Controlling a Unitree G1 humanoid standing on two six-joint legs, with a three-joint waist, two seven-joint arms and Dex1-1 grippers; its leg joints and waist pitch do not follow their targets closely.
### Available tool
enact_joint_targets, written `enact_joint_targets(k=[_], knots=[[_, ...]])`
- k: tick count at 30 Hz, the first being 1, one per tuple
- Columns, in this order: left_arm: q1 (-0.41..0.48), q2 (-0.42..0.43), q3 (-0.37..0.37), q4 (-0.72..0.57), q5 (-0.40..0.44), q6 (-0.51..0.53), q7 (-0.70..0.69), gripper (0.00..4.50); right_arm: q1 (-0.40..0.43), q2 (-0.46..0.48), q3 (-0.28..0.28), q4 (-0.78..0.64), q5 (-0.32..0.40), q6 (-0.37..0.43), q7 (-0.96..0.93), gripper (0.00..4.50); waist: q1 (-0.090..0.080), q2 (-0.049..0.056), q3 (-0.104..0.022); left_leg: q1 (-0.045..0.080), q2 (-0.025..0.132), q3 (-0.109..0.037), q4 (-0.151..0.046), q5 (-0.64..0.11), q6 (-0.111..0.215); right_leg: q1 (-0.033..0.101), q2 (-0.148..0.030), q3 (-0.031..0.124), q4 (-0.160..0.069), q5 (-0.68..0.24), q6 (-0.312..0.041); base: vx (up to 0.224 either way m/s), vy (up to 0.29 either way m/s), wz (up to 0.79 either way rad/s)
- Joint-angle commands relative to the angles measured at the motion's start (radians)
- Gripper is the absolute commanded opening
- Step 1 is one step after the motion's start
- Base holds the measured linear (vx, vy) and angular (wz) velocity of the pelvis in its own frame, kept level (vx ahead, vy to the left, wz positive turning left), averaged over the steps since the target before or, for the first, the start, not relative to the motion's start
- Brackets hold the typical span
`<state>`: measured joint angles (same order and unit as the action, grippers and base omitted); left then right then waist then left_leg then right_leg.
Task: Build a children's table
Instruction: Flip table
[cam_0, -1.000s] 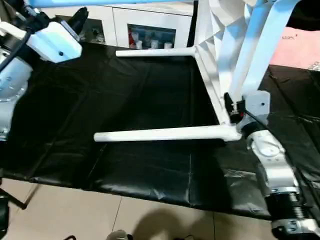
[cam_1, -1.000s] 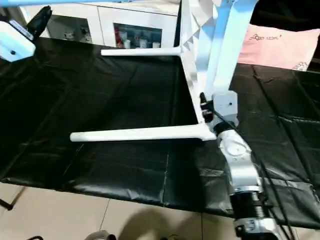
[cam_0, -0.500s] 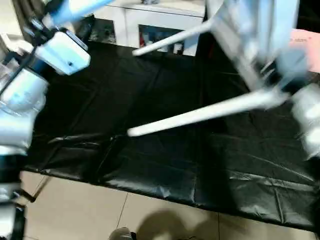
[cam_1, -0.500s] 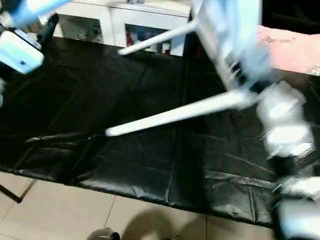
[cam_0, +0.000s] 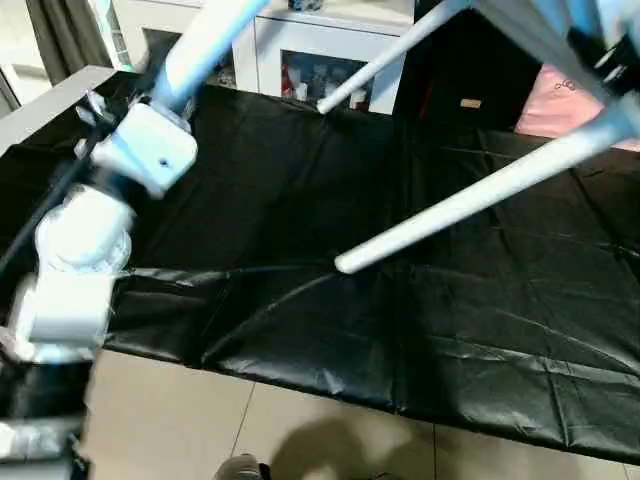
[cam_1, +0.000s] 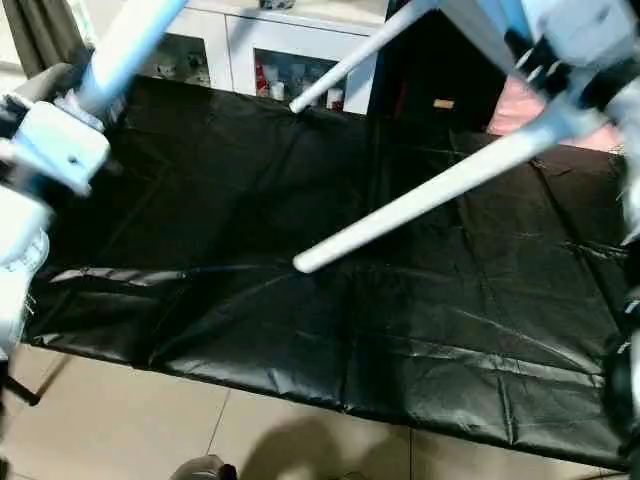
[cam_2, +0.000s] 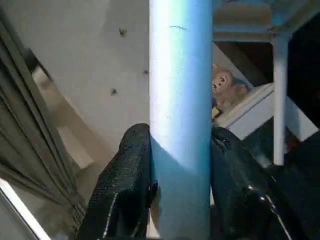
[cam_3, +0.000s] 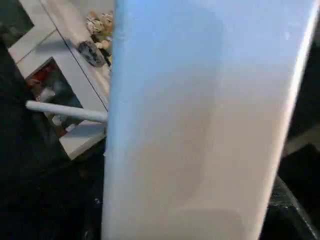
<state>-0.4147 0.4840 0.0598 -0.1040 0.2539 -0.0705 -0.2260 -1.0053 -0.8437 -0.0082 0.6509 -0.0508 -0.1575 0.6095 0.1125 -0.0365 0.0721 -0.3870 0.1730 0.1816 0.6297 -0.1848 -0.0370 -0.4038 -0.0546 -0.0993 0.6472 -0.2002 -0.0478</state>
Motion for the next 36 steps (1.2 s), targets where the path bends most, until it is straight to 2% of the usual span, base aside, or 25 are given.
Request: enact_joint_targets(k=[1, 2, 6, 8, 11, 12, 13, 15, 16, 20, 22, 23, 26, 29, 30, 33, 34, 35, 36], knots=[[0.036, -0.016, -0.058, 0.026, 0.001, 0.089, -0.053, 1.45, -0.072, -0.024, 0.029, -0.012, 0.011, -0.07, 0.115, 1.93, -0.008, -0.022, -0.075, 0.012, 0.058, -0.021, -0.054, -0.156, 0.075, 0.048, -0.094, 0.063, -0.087, -0.277, -0.134, 0.0, 0.0, 0.0], [0.037, -0.017, -0.058, 0.025, 0.001, 0.093, -0.054, 1.45, -0.076, -0.024, 0.029, -0.009, 0.01, -0.071, 0.119, 1.93, -0.007, -0.022, -0.071, 0.012, 0.058, -0.02, -0.054, -0.166, 0.077, 0.044, -0.093, 0.063, -0.096, -0.3, -0.126, 0.0, 0.0, 0.0], [0.049, -0.042, -0.052, 0.017, -0.028, 0.171, -0.065, 1.45, -0.132, -0.018, 0.037, 0.028, 0.028, -0.09, 0.205, 1.93, -0.007, -0.02, -0.072, 0.014, 0.062, -0.022, -0.055, -0.182, 0.066, 0.042, -0.093, 0.063, -0.092, -0.287, -0.14, 0.0, 0.0, 0.0], [0.057, -0.053, -0.049, 0.01, -0.034, 0.185, -0.062, 1.45, -0.143, -0.013, 0.04, 0.042, 0.037, -0.094, 0.243, 1.93, -0.007, -0.025, -0.07, 0.016, 0.063, -0.022, -0.054, -0.195, 0.063, 0.04, -0.096, 0.064, -0.094, -0.296, -0.144, 0.0, 0.0, 0.0], [0.072, -0.064, -0.049, 0.016, -0.042, 0.175, -0.051, 1.45, -0.132, -0.005, 0.046, 0.028, 0.077, -0.082, 0.325, 1.93, -0.007, -0.029, -0.071, 0.012, 0.063, -0.024, -0.055, -0.185, 0.066, 0.043, -0.095, 0.064, -0.092, -0.279, -0.138, 0.0, 0.0, 0.0], [0.077, -0.067, -0.049, 0.021, -0.042, 0.168, -0.047, 1.45, -0.121, -0.004, 0.045, 0.016, 0.093, -0.083, 0.346, 2.49, -0.007, -0.028, -0.072, 0.012, 0.063, -0.023, -0.055, -0.184, 0.067, 0.044, -0.095, 0.064, -0.091, -0.274, -0.138, 0.0, 0.0, 0.0], [0.082, -0.068, -0.049, 0.024, -0.043, 0.163, -0.046, 1.45, -0.113, -0.001, 0.04, 0.008, 0.11, -0.079, 0.365, 2.63, -0.007, -0.031, -0.072, 0.011, 0.063, -0.024, -0.056, -0.189, 0.069, 0.044, -0.095, 0.064, -0.092, -0.273, -0.135, 0.0, 0.0, 0.0], [0.089, -0.067, -0.05, 0.027, -0.043, 0.157, -0.045, 1.45, -0.105, 0.002, 0.034, -0.001, 0.13, -0.074, 0.387, 2.63, -0.007, -0.031, -0.071, 0.011, 0.063, -0.024, -0.055, -0.199, 0.074, 0.045, -0.096, 0.064, -0.094, -0.281, -0.132, 0.0, 0.0, 0.0], [0.09, -0.064, -0.051, 0.027, -0.041, 0.157, -0.045, 1.45, -0.1, 0.0, 0.032, -0.007, 0.137, -0.072, 0.403, 3.0, -0.007, -0.029, -0.071, 0.012, 0.066, -0.027, -0.058, -0.206, 0.067, 0.043, -0.095, 0.062, -0.095, -0.29, -0.129, 0.0, 0.0, 0.0], [0.09, -0.046, -0.05, 0.018, -0.03, 0.172, -0.052, 1.45, -0.078, -0.015, 0.029, -0.029, 0.155, -0.073, 0.468, 3.2, -0.01, -0.031, -0.069, 0.019, 0.068, -0.028, -0.061, -0.262, 0.049, 0.041, -0.095, 0.061, -0.1, -0.307, -0.13, 0.0, 0.0, 0.0], [0.089, -0.034, -0.05, 0.023, -0.02, 0.163, -0.055, 1.45, -0.066, -0.016, 0.015, -0.053, 0.189, -0.052, 0.501, 3.57, -0.012, -0.034, -0.068, 0.016, 0.066, -0.032, -0.063, -0.279, 0.052, 0.044, -0.097, 0.061, -0.102, -0.347, -0.102, 0.0, 0.0, 0.0], [0.089, -0.031, -0.051, 0.025, -0.017, 0.162, -0.056, 1.45, -0.064, -0.015, 0.01, -0.059, 0.2, -0.045, 0.507, 3.62, -0.014, -0.028, -0.07, 0.019, 0.068, -0.034, -0.064, -0.276, 0.049, 0.042, -0.098, 0.061, -0.104, -0.341, -0.106, 0.0, 0.0, 0.0], [0.085, -0.028, -0.045, 0.033, -0.023, 0.162, -0.054, 1.45, -0.059, -0.012, -0.012, -0.084, 0.241, -0.019, 0.532, 3.78, -0.021, -0.028, -0.07, 0.024, 0.07, -0.037, -0.066, -0.313, 0.034, 0.04, -0.096, 0.058, -0.105, -0.337, -0.124, 0.0, 0.0, 0.0], [0.08, -0.02, -0.045, 0.044, -0.026, 0.154, -0.053, 1.45, -0.054, -0.01, -0.04, -0.123, 0.295, 0.025, 0.572, 4.07, -0.024, -0.029, -0.071, 0.024, 0.069, -0.039, -0.068, -0.333, 0.027, 0.042, -0.096, 0.058, -0.106, -0.345, -0.122, 0.0, 0.0, 0.0], [0.078, -0.016, -0.047, 0.05, -0.026, 0.15, -0.054, 1.45, -0.045, -0.009, -0.059, -0.164, 0.344, 0.066, 0.598, 4.15, -0.022, -0.029, -0.072, 0.024, 0.069, -0.04, -0.067, -0.33, 0.027, 0.042, -0.098, 0.059, -0.105, -0.343, -0.122, 0.0, 0.0, 0.0], [0.075, -0.013, -0.046, 0.058, -0.026, 0.146, -0.054, 1.45, -0.04, 0.001, -0.089, -0.203, 0.406, 0.111, 0.609, 4.48, -0.022, -0.029, -0.073, 0.023, 0.069, -0.041, -0.068, -0.322, 0.03, 0.044, -0.098, 0.058, -0.105, -0.343, -0.115, 0.0, 0.0, 0.0], [0.075, -0.011, -0.046, 0.061, -0.026, 0.145, -0.054, 1.45, -0.041, 0.008, -0.106, -0.219, 0.44, 0.138, 0.608, 4.48, -0.023, -0.029, -0.072, 0.024, 0.068, -0.041, -0.068, -0.325, 0.029, 0.043, -0.099, 0.057, -0.107, -0.353, -0.114, 0.0, 0.0, 0.0], [0.075, -0.007, -0.046, 0.067, -0.024, 0.137, -0.055, 1.45, -0.058, 0.031, -0.162, -0.248, 0.531, 0.21, 0.58, 4.5, -0.023, -0.029, -0.073, 0.024, 0.067, -0.041, -0.067, -0.32, 0.03, 0.043, -0.099, 0.058, -0.108, -0.355, -0.114, 0.0, 0.0, 0.0], [0.075, -0.007, -0.046, 0.067, -0.024, 0.137, -0.055, 1.45, -0.058, 0.031, -0.162, -0.248, 0.531, 0.21, 0.58, 4.5, -0.023, -0.029, -0.073, 0.025, 0.067, -0.041, -0.068, -0.312, 0.033, 0.043, -0.1, 0.058, -0.109, -0.352, -0.113, 0.0, 0.0, 0.0]])
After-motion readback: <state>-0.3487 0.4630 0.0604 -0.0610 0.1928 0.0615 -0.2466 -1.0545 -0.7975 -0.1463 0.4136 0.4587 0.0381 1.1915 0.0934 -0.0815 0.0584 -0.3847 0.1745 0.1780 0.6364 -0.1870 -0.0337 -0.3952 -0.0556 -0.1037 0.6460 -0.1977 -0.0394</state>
